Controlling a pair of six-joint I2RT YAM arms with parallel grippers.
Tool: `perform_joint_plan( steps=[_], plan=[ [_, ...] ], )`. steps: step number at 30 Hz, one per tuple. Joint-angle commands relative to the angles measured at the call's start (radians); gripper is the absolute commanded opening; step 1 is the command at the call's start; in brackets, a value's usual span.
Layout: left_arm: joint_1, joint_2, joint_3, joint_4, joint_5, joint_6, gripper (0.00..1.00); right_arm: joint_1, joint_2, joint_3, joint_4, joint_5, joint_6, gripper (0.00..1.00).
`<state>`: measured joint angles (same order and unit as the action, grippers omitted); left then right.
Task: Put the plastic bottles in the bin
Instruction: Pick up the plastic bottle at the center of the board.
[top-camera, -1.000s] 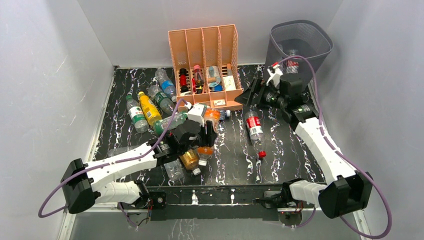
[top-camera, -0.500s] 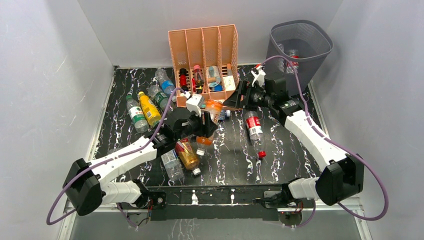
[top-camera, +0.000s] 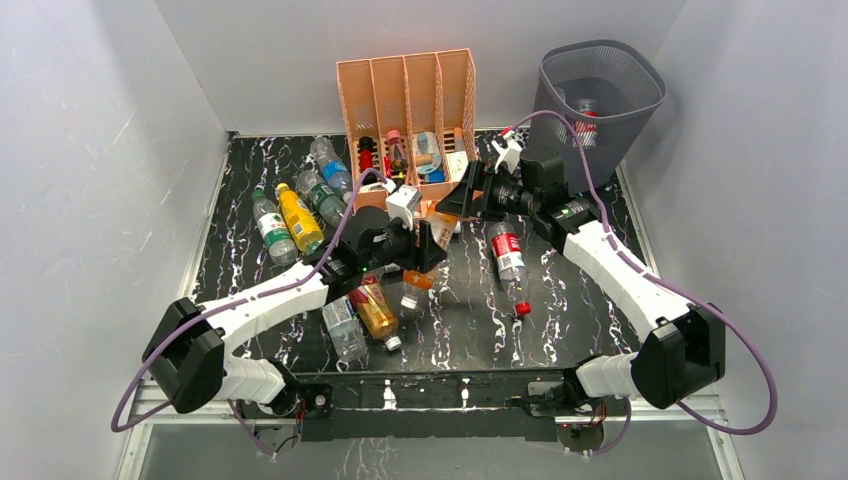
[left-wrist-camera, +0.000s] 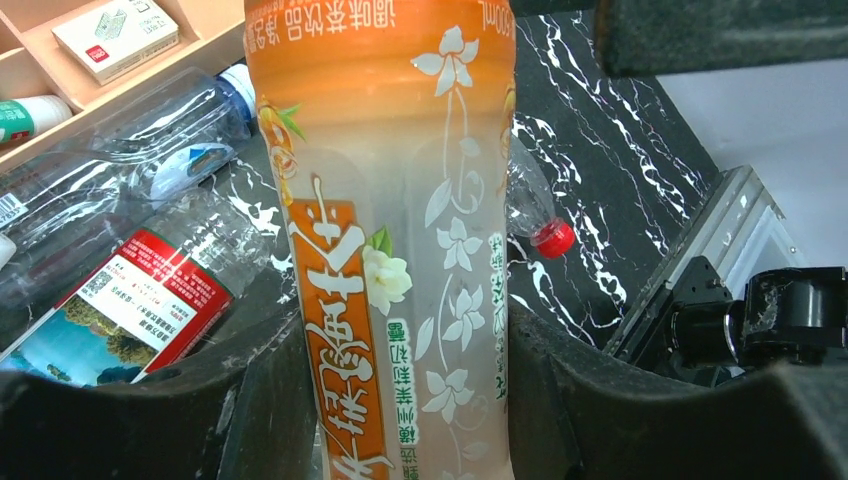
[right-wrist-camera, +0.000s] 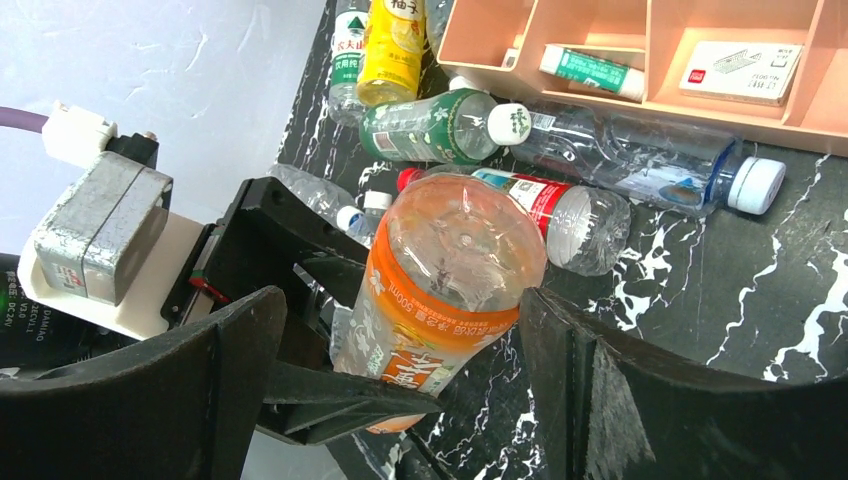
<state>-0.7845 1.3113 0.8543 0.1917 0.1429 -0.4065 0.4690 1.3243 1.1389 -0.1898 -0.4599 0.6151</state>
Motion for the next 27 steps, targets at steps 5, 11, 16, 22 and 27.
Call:
perform_joint_plan(
  steps=[5, 11, 16, 22, 27],
  plan=[
    [0.005, 0.029, 0.075, 0.098, 0.064, -0.021, 0.54, 0.013, 0.023, 0.019, 0.045, 0.001, 0.002, 0.98],
    [0.005, 0.05, 0.083, 0.136, 0.078, -0.036, 0.54, 0.022, 0.046, 0.009, 0.044, 0.007, -0.003, 0.98],
    [0.005, 0.05, 0.077, 0.158, 0.085, -0.04, 0.54, 0.026, 0.069, 0.002, 0.052, 0.009, -0.003, 0.98],
    [0.005, 0.049, 0.081, 0.169, 0.093, -0.04, 0.54, 0.032, 0.093, 0.002, 0.069, 0.009, 0.001, 0.98],
    [0.005, 0.052, 0.076, 0.185, 0.105, -0.044, 0.54, 0.037, 0.108, 0.012, 0.078, 0.005, 0.002, 0.89]
  ],
)
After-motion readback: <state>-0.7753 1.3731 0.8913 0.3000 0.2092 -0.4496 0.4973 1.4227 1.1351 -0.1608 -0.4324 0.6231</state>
